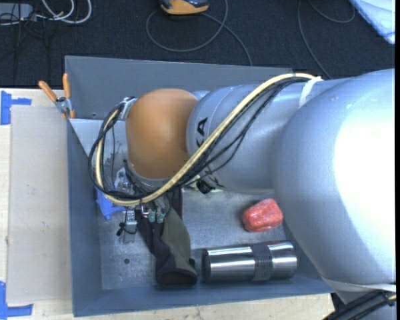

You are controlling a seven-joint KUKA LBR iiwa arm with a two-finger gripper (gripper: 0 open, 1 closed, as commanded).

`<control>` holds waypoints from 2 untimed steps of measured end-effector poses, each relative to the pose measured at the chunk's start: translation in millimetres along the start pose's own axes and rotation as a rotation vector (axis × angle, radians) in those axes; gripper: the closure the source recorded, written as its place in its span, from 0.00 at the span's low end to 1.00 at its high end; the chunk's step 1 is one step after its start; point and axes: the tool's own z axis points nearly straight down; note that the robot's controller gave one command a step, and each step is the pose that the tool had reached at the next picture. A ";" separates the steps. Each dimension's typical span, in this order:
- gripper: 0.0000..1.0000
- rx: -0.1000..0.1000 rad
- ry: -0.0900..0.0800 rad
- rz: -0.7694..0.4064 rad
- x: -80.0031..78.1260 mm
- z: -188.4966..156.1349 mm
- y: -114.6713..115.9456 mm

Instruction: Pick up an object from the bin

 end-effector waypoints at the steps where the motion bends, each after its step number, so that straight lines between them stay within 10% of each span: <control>1: 0.00 -0.001 -0.006 0.005 -1.8 -4.9 -1.3; 2: 0.00 -0.003 -0.008 -0.132 -6.0 4.9 -6.2</control>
Offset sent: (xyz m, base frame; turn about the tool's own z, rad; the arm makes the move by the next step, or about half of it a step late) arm 0.0249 -0.0444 -0.0581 -0.6732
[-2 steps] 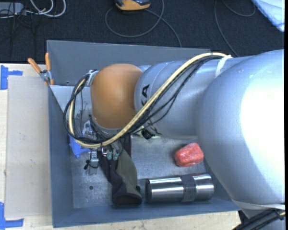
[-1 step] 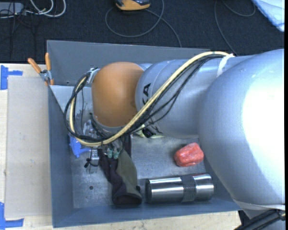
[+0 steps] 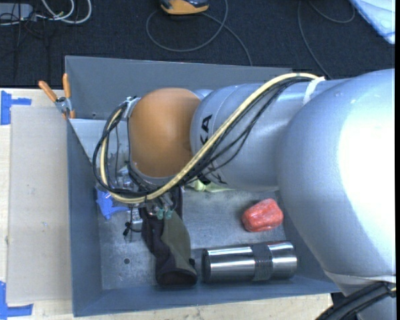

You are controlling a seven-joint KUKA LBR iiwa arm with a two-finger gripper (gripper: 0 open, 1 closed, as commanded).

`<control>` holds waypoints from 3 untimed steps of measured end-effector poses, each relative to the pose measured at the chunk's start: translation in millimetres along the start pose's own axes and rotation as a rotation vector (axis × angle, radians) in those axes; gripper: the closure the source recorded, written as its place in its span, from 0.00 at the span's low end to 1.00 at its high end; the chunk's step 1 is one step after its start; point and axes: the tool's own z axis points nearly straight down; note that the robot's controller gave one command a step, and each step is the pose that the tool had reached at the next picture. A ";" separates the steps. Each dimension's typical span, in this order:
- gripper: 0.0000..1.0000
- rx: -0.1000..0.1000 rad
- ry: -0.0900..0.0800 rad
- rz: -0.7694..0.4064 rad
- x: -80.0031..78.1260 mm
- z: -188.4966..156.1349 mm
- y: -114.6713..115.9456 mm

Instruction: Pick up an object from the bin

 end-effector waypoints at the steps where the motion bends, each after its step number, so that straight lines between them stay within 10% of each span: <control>1: 0.00 0.001 0.000 -0.472 -20.2 28.6 -5.4; 3: 0.00 0.001 -0.001 -0.841 23.0 33.7 -45.6</control>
Offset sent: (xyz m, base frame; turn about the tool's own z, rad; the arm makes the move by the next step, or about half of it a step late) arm 0.0185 -0.0587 -0.0532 -0.5764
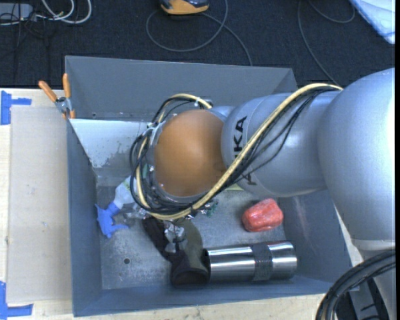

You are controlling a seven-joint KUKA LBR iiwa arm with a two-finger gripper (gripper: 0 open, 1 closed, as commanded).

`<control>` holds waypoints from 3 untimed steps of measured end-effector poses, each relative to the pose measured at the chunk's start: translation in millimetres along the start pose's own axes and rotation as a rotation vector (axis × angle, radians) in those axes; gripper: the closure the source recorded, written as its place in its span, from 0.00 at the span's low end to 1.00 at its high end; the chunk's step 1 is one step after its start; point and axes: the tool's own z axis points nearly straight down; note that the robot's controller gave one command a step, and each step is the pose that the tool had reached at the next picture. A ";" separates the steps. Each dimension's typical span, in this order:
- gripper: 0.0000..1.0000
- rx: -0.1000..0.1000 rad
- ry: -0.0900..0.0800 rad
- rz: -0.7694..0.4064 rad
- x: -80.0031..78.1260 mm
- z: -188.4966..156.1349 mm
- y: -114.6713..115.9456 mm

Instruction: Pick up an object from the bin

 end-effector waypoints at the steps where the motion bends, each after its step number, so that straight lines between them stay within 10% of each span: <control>1: 1.00 -0.003 -0.004 -0.397 25.8 18.4 3.3; 3: 1.00 -0.004 -0.004 -0.395 26.0 13.8 3.8</control>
Offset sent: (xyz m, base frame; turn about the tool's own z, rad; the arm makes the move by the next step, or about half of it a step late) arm 0.0000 0.0000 0.0000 0.0000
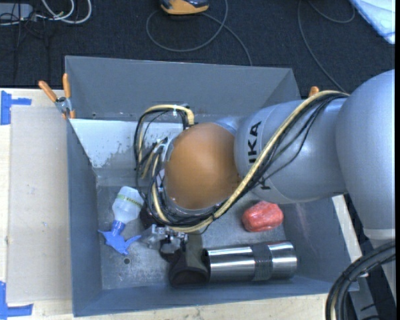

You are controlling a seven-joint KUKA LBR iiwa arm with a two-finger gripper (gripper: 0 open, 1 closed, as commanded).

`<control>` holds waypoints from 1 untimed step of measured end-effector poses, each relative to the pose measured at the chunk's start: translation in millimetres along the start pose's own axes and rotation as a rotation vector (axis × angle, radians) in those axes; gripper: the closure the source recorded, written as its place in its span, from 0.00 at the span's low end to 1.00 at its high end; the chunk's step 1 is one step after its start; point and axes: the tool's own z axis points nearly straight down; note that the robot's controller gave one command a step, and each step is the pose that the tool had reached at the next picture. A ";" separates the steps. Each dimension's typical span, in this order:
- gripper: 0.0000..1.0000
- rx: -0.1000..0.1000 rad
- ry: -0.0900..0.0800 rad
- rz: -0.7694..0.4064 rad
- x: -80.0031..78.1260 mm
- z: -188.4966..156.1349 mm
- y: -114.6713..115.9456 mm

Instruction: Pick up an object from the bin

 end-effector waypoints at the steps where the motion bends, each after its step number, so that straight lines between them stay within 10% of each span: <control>1: 1.00 0.000 0.000 0.000 -0.3 -9.2 0.2</control>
Offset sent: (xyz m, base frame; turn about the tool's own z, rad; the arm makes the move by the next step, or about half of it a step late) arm -0.0001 0.0001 0.0508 0.0000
